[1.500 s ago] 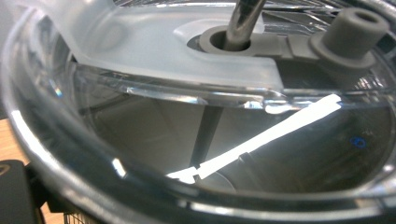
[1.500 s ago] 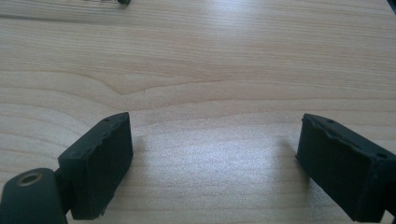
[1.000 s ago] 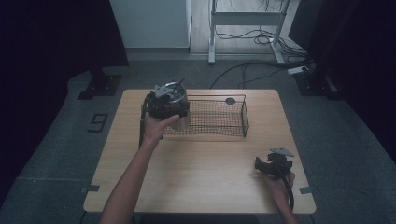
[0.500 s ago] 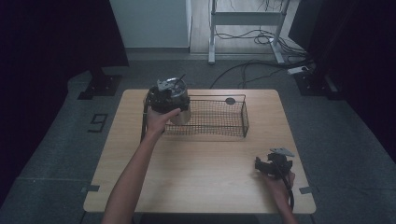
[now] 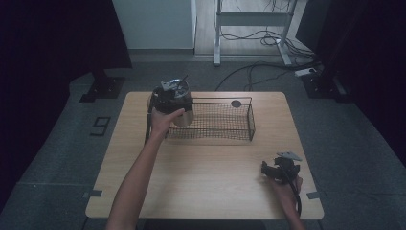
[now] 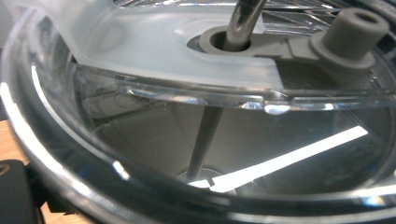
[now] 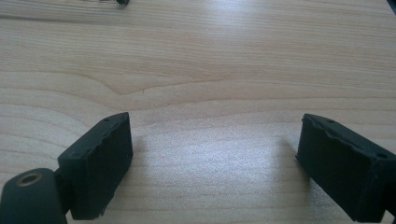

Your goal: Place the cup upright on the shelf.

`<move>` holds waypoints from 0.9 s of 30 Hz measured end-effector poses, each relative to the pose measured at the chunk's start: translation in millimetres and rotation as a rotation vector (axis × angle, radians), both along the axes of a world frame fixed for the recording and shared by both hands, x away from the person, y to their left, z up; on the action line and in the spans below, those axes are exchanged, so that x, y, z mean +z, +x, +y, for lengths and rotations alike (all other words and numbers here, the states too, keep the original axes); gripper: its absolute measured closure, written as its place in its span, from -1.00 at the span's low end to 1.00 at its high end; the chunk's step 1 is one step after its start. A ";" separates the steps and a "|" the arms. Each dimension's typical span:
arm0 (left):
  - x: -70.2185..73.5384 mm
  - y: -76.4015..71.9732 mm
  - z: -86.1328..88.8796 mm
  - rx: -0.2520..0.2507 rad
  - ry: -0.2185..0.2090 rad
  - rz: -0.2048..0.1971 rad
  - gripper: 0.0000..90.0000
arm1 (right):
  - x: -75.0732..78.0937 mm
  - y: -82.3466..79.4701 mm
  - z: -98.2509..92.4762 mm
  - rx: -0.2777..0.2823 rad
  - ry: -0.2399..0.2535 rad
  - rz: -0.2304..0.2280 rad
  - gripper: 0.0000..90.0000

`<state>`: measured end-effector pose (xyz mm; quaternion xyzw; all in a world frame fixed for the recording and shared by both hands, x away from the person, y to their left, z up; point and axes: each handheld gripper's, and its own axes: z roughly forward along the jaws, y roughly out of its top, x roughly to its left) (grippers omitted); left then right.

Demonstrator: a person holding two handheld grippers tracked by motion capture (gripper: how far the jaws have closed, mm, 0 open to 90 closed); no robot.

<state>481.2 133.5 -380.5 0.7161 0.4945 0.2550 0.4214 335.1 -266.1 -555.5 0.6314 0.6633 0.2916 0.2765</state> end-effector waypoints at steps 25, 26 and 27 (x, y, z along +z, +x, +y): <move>-35.8 26.4 -6.5 0.043 0.030 0.042 -0.91 | 0.0 -0.1 0.0 0.001 0.000 -0.001 -0.76; -38.3 27.1 -6.2 0.046 0.032 0.046 -0.91 | 0.0 -0.1 0.0 0.001 0.000 -0.001 -0.76; -40.1 27.6 -6.0 0.049 0.031 0.050 -0.91 | 0.0 -0.1 0.0 0.001 -0.001 -0.001 -0.76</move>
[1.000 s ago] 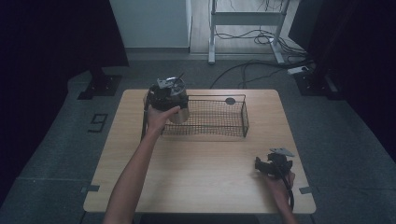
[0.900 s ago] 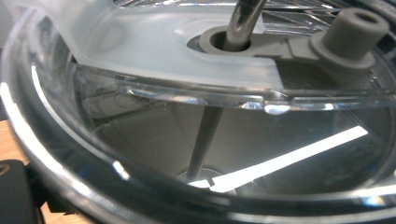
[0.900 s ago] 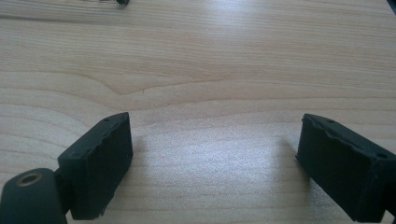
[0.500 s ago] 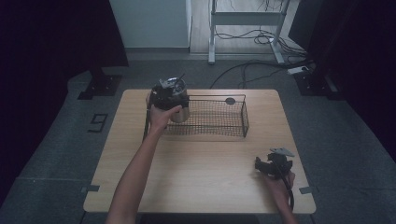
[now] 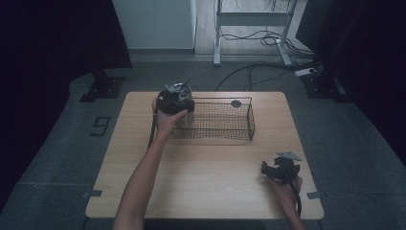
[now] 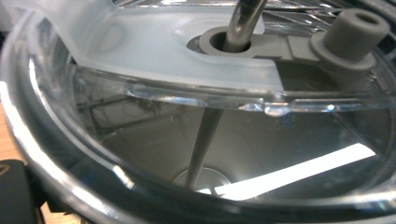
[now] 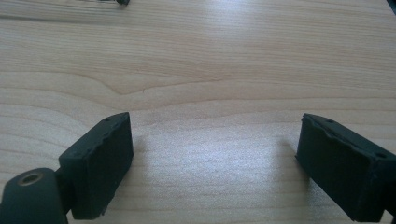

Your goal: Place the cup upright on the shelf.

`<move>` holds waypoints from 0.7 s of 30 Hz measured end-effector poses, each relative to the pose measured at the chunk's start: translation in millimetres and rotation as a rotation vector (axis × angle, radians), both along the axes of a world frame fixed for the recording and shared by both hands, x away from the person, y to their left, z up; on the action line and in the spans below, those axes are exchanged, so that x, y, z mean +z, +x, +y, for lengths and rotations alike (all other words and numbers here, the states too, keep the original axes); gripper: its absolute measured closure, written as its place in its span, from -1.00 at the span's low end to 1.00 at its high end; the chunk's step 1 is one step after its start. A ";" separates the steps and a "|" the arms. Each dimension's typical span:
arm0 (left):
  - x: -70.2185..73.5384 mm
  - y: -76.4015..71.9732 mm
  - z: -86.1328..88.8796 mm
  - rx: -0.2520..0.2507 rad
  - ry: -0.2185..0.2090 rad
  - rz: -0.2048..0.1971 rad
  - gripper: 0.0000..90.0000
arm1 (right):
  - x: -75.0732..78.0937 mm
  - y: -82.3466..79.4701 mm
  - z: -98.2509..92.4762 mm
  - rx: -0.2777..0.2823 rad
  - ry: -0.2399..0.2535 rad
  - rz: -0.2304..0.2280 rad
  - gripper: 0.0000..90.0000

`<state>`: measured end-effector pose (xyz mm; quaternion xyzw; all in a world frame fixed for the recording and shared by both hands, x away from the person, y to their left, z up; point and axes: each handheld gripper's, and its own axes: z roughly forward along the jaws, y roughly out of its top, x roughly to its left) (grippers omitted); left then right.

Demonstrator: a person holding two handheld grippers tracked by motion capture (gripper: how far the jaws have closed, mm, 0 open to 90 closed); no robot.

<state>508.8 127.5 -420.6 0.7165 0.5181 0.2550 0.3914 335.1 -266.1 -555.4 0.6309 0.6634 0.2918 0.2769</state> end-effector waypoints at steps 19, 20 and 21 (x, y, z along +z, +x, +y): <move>-29.7 8.2 4.8 0.034 0.011 0.058 -0.91 | 0.0 0.0 0.0 0.001 -0.002 -0.001 -0.76; -30.3 8.2 4.4 0.034 0.012 0.058 -0.91 | 0.0 0.0 0.1 0.000 -0.001 -0.001 -0.76; -31.3 8.2 4.0 0.030 0.017 0.059 -0.91 | 0.0 0.0 0.0 0.000 -0.001 -0.001 -0.77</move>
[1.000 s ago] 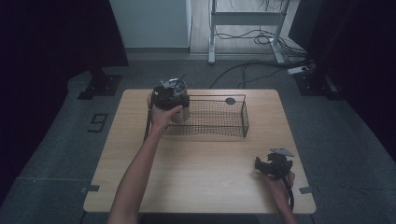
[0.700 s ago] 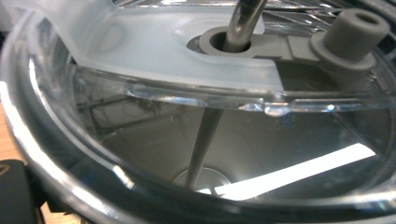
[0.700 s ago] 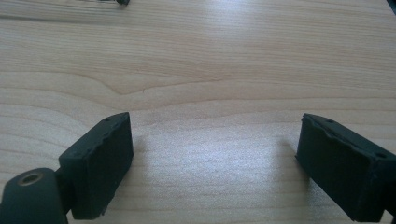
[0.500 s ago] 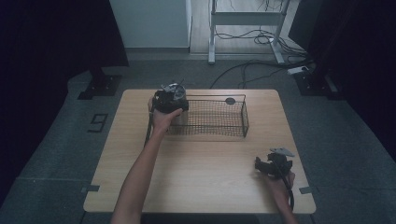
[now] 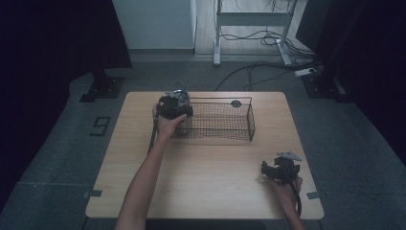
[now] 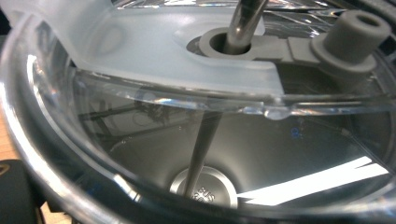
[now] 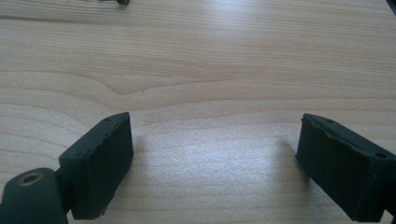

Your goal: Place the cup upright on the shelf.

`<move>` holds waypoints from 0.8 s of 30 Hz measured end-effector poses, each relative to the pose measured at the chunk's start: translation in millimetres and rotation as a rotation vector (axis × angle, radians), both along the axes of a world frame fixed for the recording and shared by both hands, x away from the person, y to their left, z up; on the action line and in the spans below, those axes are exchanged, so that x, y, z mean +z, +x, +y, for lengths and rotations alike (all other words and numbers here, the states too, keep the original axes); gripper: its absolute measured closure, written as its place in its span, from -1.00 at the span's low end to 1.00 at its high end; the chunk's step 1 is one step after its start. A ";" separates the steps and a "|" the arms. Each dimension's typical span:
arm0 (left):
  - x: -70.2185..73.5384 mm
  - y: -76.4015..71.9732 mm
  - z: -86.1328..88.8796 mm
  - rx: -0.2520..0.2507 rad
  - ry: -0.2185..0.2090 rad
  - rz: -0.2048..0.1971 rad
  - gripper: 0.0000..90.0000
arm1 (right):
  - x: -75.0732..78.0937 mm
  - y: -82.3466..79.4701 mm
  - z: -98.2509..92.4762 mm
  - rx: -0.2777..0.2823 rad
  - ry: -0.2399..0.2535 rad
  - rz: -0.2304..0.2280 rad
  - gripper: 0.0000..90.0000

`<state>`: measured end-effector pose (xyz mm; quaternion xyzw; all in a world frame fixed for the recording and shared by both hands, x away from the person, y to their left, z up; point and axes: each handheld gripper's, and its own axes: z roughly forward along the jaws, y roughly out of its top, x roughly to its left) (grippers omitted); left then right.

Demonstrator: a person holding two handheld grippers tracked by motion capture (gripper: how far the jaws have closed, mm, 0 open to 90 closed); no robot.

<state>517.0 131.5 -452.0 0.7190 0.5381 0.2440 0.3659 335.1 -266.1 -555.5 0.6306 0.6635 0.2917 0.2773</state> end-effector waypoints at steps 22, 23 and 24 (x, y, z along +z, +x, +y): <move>-14.3 -8.6 -12.3 -0.032 0.041 -0.012 -0.92 | 0.0 -0.2 0.5 0.000 -0.008 -0.003 -0.76; -14.2 -8.8 -12.3 -0.032 0.041 -0.012 -0.92 | -0.1 -0.1 0.7 0.000 -0.008 -0.005 -0.76; -14.1 -9.1 -12.5 -0.034 0.047 -0.012 -0.92 | 0.0 -0.2 0.7 0.001 -0.010 -0.004 -0.77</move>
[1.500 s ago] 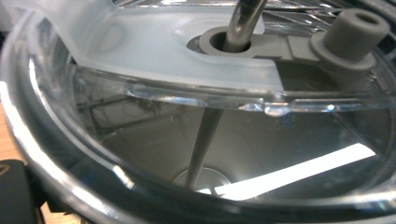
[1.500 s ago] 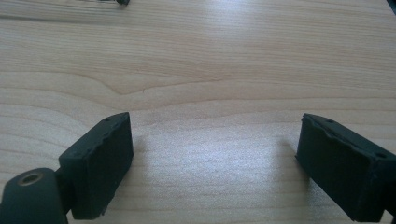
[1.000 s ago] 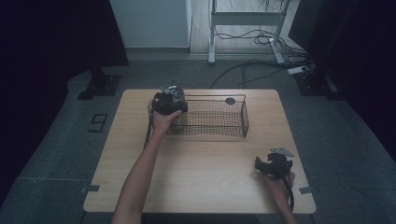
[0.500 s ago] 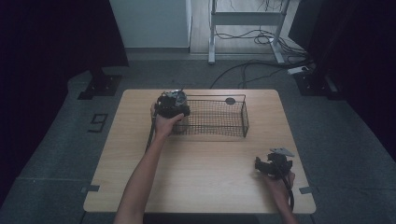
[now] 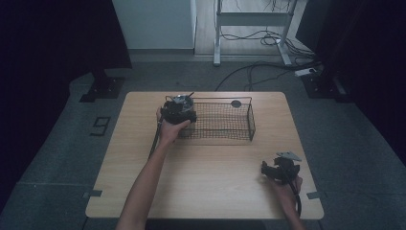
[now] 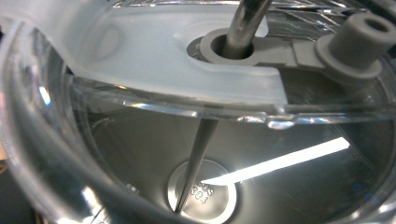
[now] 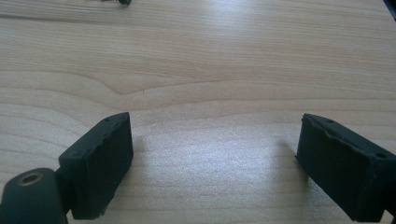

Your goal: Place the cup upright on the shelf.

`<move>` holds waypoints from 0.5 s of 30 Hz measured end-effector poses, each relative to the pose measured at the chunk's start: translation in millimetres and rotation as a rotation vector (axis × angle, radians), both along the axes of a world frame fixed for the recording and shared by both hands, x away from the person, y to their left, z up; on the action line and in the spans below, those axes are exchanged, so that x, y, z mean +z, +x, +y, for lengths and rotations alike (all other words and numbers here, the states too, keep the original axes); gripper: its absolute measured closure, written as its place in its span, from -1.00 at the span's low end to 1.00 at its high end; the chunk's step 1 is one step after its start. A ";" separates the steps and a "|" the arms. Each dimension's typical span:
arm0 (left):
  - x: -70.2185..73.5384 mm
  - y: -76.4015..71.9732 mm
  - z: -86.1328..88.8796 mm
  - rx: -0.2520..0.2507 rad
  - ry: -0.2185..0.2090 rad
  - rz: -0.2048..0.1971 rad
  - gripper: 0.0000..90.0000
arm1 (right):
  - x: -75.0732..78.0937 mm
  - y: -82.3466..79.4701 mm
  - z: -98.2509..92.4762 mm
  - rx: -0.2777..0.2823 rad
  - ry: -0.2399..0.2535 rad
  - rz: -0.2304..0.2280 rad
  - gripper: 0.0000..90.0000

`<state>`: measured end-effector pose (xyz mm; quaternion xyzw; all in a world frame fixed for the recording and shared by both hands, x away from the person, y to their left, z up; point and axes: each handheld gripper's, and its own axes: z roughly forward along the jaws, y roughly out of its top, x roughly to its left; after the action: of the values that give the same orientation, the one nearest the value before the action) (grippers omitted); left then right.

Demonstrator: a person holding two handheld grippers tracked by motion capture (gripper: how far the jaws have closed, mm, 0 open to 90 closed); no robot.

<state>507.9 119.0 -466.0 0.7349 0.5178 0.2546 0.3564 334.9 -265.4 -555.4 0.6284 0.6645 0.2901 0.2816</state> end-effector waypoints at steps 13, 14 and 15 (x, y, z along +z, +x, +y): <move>10.0 -6.8 0.5 -0.006 -0.012 -0.052 -0.99 | -0.1 0.1 0.0 -0.001 0.002 0.000 -0.77; 11.6 -7.6 1.8 -0.007 -0.016 -0.054 -0.99 | -0.1 0.1 0.0 0.000 0.001 -0.001 -0.77; 12.9 -8.4 2.9 -0.007 -0.020 -0.053 -0.99 | -0.1 0.1 0.0 0.000 0.001 -0.001 -0.77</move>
<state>499.5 121.8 -453.1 0.7262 0.5080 0.2674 0.3782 334.9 -265.4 -555.5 0.6286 0.6641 0.2907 0.2817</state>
